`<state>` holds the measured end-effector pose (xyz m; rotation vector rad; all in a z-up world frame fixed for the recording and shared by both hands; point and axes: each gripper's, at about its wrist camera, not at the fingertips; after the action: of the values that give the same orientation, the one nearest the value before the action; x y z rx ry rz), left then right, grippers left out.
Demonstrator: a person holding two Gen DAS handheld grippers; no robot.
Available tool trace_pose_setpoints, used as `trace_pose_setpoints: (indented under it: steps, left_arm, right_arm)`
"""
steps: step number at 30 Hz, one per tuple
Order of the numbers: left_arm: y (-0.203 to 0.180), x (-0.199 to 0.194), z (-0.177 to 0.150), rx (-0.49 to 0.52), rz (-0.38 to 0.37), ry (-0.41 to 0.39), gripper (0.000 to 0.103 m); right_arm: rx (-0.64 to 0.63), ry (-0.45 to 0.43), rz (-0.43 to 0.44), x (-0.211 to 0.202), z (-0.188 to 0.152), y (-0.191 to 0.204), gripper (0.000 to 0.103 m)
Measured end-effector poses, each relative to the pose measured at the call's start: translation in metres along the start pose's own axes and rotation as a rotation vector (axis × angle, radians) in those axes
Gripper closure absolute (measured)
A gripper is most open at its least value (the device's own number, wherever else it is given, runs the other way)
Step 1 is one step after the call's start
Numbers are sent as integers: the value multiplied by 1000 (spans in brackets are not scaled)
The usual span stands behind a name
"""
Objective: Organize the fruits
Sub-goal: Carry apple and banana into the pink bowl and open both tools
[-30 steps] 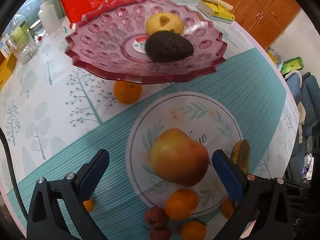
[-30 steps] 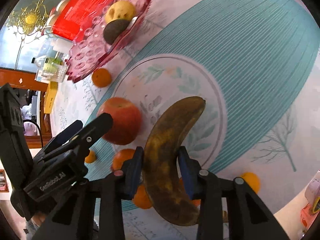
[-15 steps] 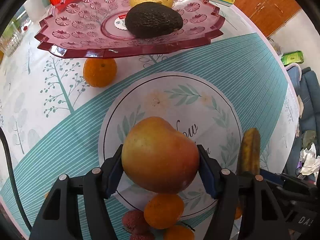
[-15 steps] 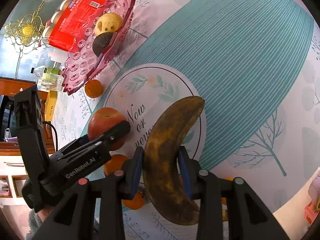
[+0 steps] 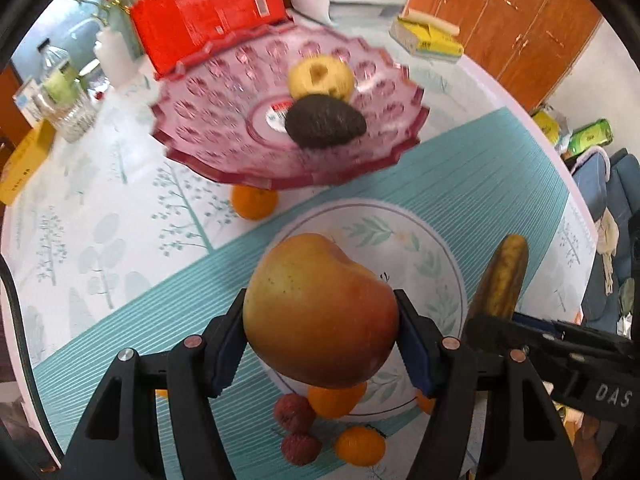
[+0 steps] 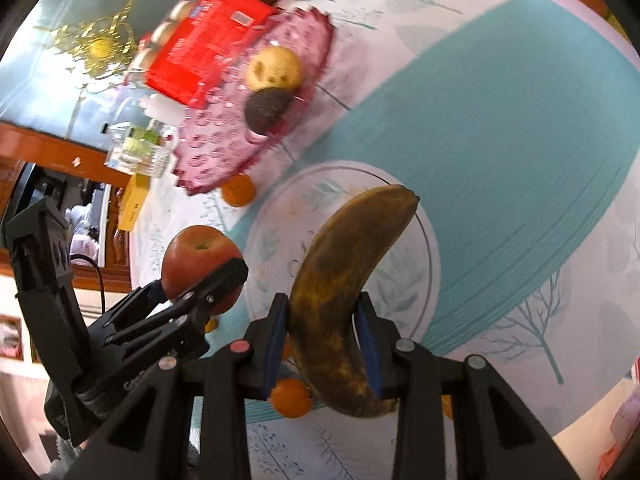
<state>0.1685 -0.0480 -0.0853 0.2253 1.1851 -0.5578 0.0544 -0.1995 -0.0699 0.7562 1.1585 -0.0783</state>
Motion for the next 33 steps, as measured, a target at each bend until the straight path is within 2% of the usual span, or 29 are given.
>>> trace_pose_setpoints:
  steps: [10,16,21,27,33]
  left_arm:
    - [23,-55,19,-52,34,-90,37]
    - [40,-87,50,-77,58,-140,37]
    - [51,-102,82,-80,112,-187,37]
    - [70,-84,116,-134,144,-187,37]
    - [81,-35,130,-178,143,-106,37]
  right_arm:
    - [-145,-64,53,-41,34,40,71]
    - [-241,-100,57,-64,71,68,71]
    - [-282,-93,69,-73,112,93,71]
    - [-293,-61,56,-55,152,107,71]
    - [-219,40,26,-6,184,93,71]
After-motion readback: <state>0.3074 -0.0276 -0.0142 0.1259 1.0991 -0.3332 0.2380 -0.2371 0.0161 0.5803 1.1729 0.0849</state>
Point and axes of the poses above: each gripper's, at about its wrist camera, not at the fingertips, and x roughly the way its jaws point, y to its left, z to its top, and after that the axes turned 1 degree about -z, right-handed
